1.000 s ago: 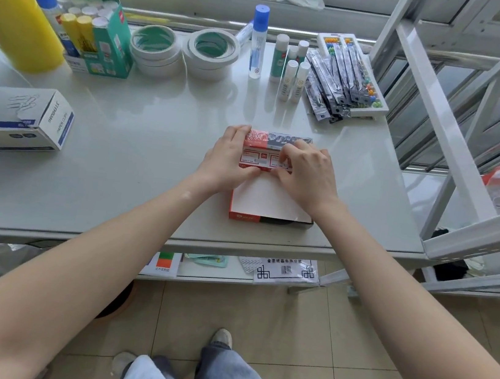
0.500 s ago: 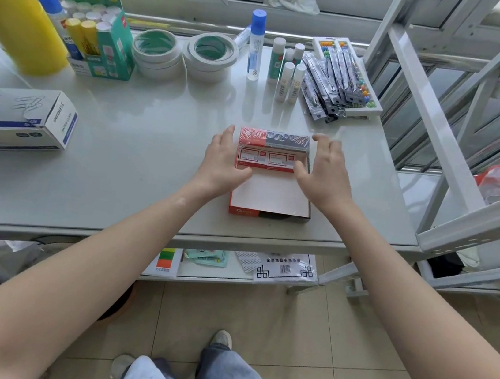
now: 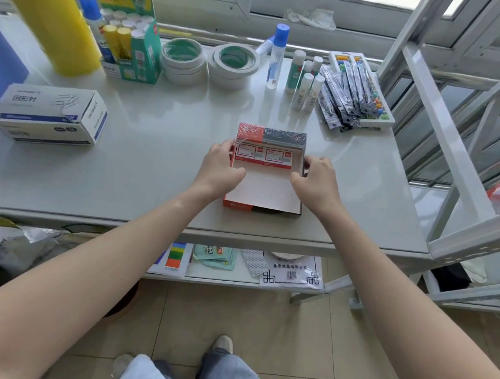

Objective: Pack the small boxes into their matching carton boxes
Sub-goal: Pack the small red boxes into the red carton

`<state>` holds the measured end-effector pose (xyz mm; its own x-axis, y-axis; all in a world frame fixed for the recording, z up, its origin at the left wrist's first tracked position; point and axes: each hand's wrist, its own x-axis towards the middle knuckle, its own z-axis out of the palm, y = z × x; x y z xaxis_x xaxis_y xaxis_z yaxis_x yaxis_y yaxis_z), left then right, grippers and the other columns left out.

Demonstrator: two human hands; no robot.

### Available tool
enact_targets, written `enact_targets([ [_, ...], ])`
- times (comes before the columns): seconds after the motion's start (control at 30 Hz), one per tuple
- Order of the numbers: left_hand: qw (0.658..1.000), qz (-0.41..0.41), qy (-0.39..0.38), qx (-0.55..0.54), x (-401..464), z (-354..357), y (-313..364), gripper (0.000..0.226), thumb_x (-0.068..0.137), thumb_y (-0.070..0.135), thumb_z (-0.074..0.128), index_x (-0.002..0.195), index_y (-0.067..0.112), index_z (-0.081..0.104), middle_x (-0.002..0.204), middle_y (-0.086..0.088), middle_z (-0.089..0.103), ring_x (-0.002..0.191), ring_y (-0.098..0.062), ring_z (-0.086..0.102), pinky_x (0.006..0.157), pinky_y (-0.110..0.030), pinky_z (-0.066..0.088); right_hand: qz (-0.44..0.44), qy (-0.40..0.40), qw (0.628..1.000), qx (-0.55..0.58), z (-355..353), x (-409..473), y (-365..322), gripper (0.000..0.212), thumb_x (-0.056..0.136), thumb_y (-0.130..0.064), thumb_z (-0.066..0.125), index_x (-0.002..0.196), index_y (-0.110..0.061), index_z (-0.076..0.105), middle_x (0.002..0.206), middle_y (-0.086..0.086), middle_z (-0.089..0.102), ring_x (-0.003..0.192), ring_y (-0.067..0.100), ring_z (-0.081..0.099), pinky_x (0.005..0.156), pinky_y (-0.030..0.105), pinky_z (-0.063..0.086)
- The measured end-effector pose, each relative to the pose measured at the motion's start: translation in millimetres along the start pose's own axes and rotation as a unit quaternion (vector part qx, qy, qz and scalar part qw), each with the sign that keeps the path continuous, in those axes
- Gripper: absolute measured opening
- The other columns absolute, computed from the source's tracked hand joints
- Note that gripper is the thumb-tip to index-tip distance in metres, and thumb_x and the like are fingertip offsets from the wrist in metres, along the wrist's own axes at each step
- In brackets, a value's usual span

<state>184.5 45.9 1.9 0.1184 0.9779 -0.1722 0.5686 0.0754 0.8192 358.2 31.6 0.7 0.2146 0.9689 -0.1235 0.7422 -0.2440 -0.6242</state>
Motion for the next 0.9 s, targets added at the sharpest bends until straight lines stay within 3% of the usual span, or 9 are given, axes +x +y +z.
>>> enact_targets([
  [0.13,0.999,-0.017,0.041,-0.024,-6,-32,-7,0.057,0.081,-0.001,0.052,0.135,0.011,0.041,0.132,-0.005,0.056,0.110,-0.017,0.053,0.090,-0.023,0.039,-0.024,-0.008,1.000,0.004,18,3,-33,0.029,0.084,-0.007,0.047,0.110,-0.001,0.058,0.111,0.020,0.053,0.101,0.032,0.053,0.089,0.031,0.041],
  [0.27,0.997,-0.036,0.068,-0.025,-9,-66,-22,0.067,0.083,0.002,0.052,0.143,0.013,0.026,0.141,-0.004,0.050,0.115,-0.016,0.051,0.088,-0.021,0.035,-0.057,-0.027,0.998,0.027,41,2,-69,0.031,0.083,-0.005,0.049,0.113,-0.001,0.055,0.111,0.021,0.060,0.107,0.033,0.054,0.090,0.035,0.043],
  [0.33,0.996,-0.053,0.073,-0.029,-12,-81,-31,0.068,0.083,0.002,0.052,0.143,0.014,0.024,0.141,-0.004,0.050,0.109,-0.014,0.049,0.087,-0.022,0.034,-0.068,-0.041,0.996,0.038,52,0,-85,0.034,0.083,-0.005,0.049,0.116,-0.002,0.055,0.112,0.019,0.063,0.108,0.033,0.055,0.092,0.038,0.045],
  [0.5,0.994,-0.075,0.067,-0.045,-14,-108,-53,0.072,0.081,0.001,0.051,0.145,0.016,0.020,0.146,-0.003,0.045,0.122,-0.019,0.048,0.092,-0.023,0.033,-0.086,-0.061,0.994,0.031,76,-1,-113,0.035,0.083,-0.006,0.049,0.117,-0.003,0.059,0.113,0.017,0.064,0.109,0.032,0.055,0.094,0.036,0.045],
  [0.67,0.994,-0.068,0.052,-0.060,-13,-125,-67,0.071,0.080,-0.001,0.048,0.143,0.020,0.024,0.143,-0.002,0.046,0.110,-0.010,0.046,0.089,-0.022,0.034,-0.088,-0.065,0.994,0.022,90,1,-126,0.033,0.084,-0.006,0.048,0.116,-0.004,0.059,0.110,0.019,0.062,0.109,0.031,0.052,0.092,0.034,0.042],
  [0.83,0.994,-0.074,0.040,-0.066,-10,-130,-79,0.071,0.079,0.001,0.048,0.143,0.022,0.025,0.138,-0.006,0.049,0.103,-0.016,0.049,0.078,-0.024,0.040,-0.077,-0.073,0.994,0.026,99,2,-133,0.034,0.084,-0.008,0.048,0.116,-0.008,0.060,0.111,0.018,0.062,0.109,0.030,0.054,0.094,0.033,0.043],
  [0.9,0.994,-0.075,0.042,-0.069,-10,-130,-81,0.071,0.079,0.002,0.049,0.143,0.023,0.025,0.140,-0.006,0.047,0.107,-0.016,0.049,0.083,-0.024,0.038,-0.074,-0.080,0.994,0.030,100,2,-134,0.036,0.085,-0.009,0.047,0.119,-0.009,0.058,0.113,0.018,0.061,0.111,0.029,0.054,0.096,0.034,0.043],
])
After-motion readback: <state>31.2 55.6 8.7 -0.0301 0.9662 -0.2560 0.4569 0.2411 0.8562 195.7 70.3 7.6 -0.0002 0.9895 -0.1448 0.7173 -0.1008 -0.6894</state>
